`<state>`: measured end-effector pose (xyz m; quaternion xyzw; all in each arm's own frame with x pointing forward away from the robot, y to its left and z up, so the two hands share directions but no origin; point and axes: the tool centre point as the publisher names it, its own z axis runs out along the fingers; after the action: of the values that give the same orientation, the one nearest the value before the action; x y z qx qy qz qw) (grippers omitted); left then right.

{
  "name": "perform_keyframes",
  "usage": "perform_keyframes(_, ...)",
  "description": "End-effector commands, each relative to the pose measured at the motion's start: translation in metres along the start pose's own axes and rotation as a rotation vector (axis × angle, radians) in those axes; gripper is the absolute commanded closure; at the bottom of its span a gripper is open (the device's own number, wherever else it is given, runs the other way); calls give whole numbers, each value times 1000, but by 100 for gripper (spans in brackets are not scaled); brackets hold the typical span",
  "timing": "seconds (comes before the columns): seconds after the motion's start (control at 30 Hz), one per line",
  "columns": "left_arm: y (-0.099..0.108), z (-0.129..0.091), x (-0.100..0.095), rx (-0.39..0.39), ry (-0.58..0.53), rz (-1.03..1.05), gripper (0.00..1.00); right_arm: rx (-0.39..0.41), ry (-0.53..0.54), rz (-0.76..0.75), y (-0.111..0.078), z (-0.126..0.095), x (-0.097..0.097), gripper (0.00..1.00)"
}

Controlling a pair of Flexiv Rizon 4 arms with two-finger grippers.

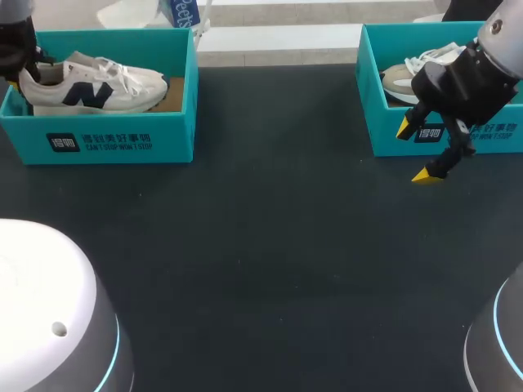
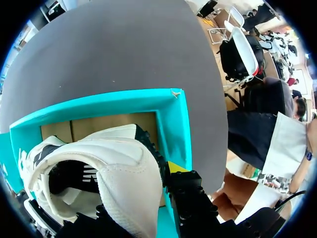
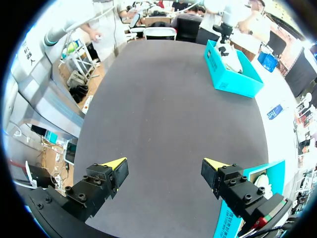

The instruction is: Take the shoe out of the shoebox, open the shoe tongue, remove and reinsert the insole, then place the shoe into the shoebox

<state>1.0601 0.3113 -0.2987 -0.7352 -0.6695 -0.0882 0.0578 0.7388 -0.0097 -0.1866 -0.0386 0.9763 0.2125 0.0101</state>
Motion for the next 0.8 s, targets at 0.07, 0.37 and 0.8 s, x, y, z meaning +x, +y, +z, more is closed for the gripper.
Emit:
perform_keyframes(0.07,-1,12,-4,2,-1,-1,100,3,1,0,0,1,-1,0)
perform_keyframes(0.37,-6,30,-12,17,-4,15,100,3,1,0,0,1,-1,0)
perform_keyframes(0.8,-13,58,-22,62,11,30,100,3,1,0,0,1,-1,0)
